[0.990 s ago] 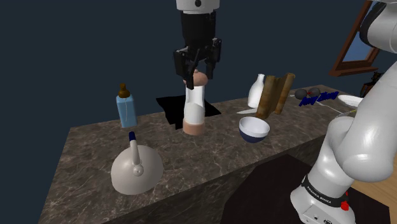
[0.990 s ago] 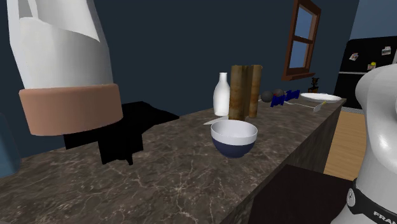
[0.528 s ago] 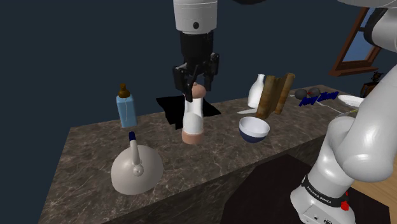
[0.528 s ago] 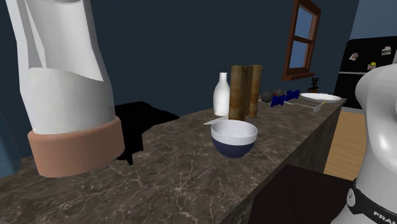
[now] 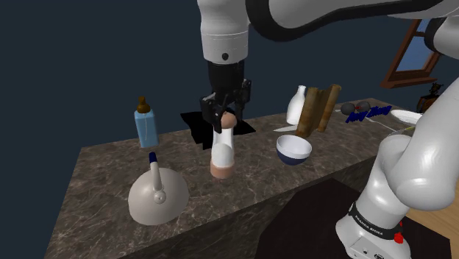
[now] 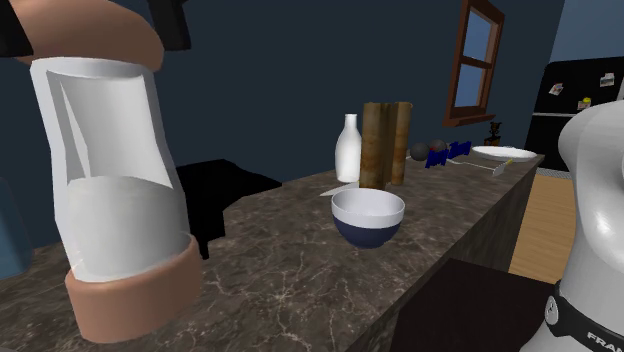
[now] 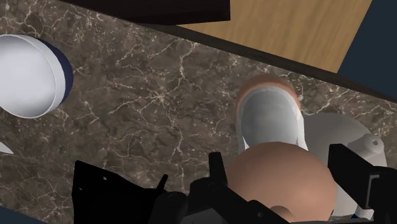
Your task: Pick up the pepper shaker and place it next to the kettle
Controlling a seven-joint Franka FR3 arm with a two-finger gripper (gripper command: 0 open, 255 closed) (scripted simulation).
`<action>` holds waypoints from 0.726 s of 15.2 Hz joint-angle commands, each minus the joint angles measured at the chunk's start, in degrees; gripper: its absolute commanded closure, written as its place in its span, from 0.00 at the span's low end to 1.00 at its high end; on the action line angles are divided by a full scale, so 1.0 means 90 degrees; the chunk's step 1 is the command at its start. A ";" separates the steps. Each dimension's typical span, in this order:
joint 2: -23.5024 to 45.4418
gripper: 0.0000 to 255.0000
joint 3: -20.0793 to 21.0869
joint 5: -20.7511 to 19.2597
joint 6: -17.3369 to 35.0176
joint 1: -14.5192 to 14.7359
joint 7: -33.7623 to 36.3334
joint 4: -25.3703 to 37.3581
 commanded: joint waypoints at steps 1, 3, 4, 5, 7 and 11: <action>-0.0032 1.00 -0.0002 0.0012 0.0189 0.0003 0.0016 -0.0214; -0.0039 1.00 -0.0001 0.0014 0.0359 0.0006 0.0035 -0.0392; -0.0040 1.00 0.0000 0.0014 0.0443 0.0007 0.0045 -0.0478; -0.0040 1.00 0.0002 0.0013 0.0528 0.0009 0.0055 -0.0563; -0.0034 1.00 0.0006 0.0010 0.0697 0.0011 0.0077 -0.0729; -0.0006 1.00 0.0017 -0.0005 0.1032 0.0016 0.0128 -0.1042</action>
